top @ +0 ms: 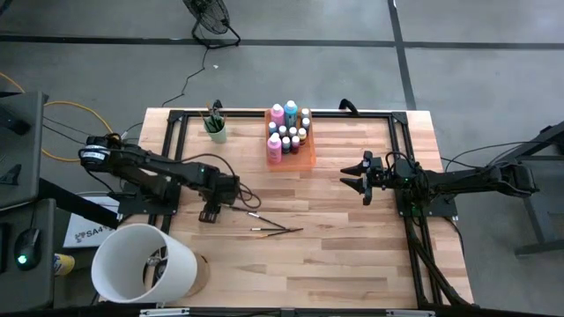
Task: Pick & Place Paint Supplies
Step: Put the white paintbrush into the cup
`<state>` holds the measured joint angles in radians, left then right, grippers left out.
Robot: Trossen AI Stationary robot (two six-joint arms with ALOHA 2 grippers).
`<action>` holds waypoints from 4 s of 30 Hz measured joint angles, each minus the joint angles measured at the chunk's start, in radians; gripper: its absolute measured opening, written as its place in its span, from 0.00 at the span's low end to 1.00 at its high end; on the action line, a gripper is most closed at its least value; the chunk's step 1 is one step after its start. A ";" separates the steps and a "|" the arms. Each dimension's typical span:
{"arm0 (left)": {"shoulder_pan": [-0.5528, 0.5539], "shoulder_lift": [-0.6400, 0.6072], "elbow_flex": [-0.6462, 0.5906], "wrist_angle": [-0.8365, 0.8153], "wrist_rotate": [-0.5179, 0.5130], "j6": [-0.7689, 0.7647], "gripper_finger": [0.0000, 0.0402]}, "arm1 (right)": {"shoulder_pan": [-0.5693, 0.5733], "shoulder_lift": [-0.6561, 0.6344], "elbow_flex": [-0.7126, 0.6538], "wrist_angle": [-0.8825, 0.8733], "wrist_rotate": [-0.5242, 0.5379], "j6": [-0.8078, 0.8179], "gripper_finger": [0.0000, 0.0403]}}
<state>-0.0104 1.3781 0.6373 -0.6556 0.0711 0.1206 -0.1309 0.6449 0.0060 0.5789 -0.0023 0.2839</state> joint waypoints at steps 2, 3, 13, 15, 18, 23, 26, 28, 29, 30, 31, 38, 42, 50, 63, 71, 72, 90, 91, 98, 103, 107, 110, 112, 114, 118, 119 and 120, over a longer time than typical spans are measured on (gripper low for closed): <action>-0.004 0.000 -0.005 0.009 -0.011 0.007 0.44 | 0.000 0.000 0.000 0.000 0.000 0.000 0.40; -0.004 -0.001 -0.014 0.023 -0.012 0.004 0.44 | 0.000 0.000 0.000 0.000 0.000 0.000 0.40; -0.005 -0.003 -0.062 0.065 -0.037 -0.013 0.42 | 0.000 0.000 0.000 0.000 0.000 0.000 0.40; -0.012 -0.002 -0.062 0.063 -0.045 -0.012 0.39 | 0.000 0.000 0.000 0.000 0.000 0.000 0.40; -0.033 -0.002 -0.063 0.060 -0.056 0.003 0.31 | 0.000 0.000 0.000 0.000 0.000 0.000 0.40; -0.066 0.000 -0.064 0.053 -0.063 0.009 0.16 | 0.000 0.000 0.000 0.000 0.000 0.000 0.40; -0.084 0.000 -0.064 0.041 -0.061 0.008 0.08 | 0.000 0.000 0.000 0.000 0.000 0.000 0.40; -0.091 0.000 -0.064 0.039 -0.052 0.007 0.04 | 0.000 0.000 0.000 0.000 0.000 0.000 0.40; -0.095 0.000 -0.064 0.038 -0.048 0.007 0.02 | 0.000 0.000 0.000 0.000 0.000 0.000 0.40; -0.096 0.000 -0.064 0.038 -0.047 0.005 0.01 | 0.000 0.000 0.000 0.000 0.000 0.000 0.40; -0.096 0.000 -0.064 0.037 -0.046 -0.001 0.01 | 0.000 0.000 0.000 0.000 0.000 0.000 0.40; -0.095 0.001 -0.059 0.026 -0.039 -0.046 0.00 | 0.000 0.000 0.000 0.000 0.000 0.000 0.40; -0.095 0.004 -0.016 -0.009 -0.058 -0.056 0.00 | 0.000 0.000 0.000 0.000 0.000 0.000 0.40; -0.094 0.004 0.110 -0.163 -0.243 -0.073 0.00 | 0.000 0.000 0.000 0.000 0.000 0.000 0.40; -0.094 0.005 0.424 -0.487 -0.606 -0.003 0.00 | 0.000 0.000 0.000 0.000 0.000 0.000 0.40; 0.013 0.003 0.564 -0.763 -0.821 0.020 0.00 | 0.000 0.000 0.000 0.000 0.000 0.000 0.40; 0.031 0.003 0.568 -0.799 -0.841 0.021 0.00 | 0.000 0.000 0.000 0.000 0.000 0.000 0.40; 0.289 0.142 0.573 -0.911 -1.186 0.324 0.00 | 0.000 0.000 0.000 0.000 0.000 0.000 0.40; 0.295 0.153 0.573 -0.914 -1.206 0.332 0.00 | 0.000 0.000 0.000 0.000 0.000 0.000 0.40; 0.315 0.162 0.573 -0.916 -1.250 0.358 0.00 | 0.000 0.000 0.000 0.000 0.000 0.000 0.40; 0.314 0.133 0.573 -0.915 -1.293 0.389 0.00 | 0.000 0.000 0.000 0.000 0.000 0.000 0.40; 0.316 0.130 0.573 -0.916 -1.360 0.460 0.00 | 0.000 0.000 0.000 0.000 0.000 0.000 0.40; 0.321 0.131 0.573 -0.916 -1.421 0.538 0.00 | 0.000 0.000 0.000 0.000 0.000 0.000 0.40; 0.329 0.130 0.573 -0.915 -1.465 0.608 0.00 | 0.000 0.000 0.000 0.000 0.000 0.000 0.40; 0.333 0.130 0.573 -0.915 -1.502 0.660 0.00 | 0.000 0.000 0.000 0.000 0.000 0.000 0.40; 0.354 0.130 0.573 -0.915 -1.474 0.719 0.00 | 0.000 0.000 0.000 0.000 0.000 0.000 0.40; 0.361 0.130 0.573 -0.916 -1.474 0.732 0.00 | 0.000 0.000 0.000 0.000 0.000 0.000 0.40; 0.371 0.130 0.573 -0.916 -1.476 0.740 0.00 | 0.000 0.000 0.000 0.000 0.000 0.000 0.40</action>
<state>0.3611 1.5085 1.2098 -1.5711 -1.4047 0.8610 -0.1307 0.6449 0.0061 0.5789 -0.0025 0.2840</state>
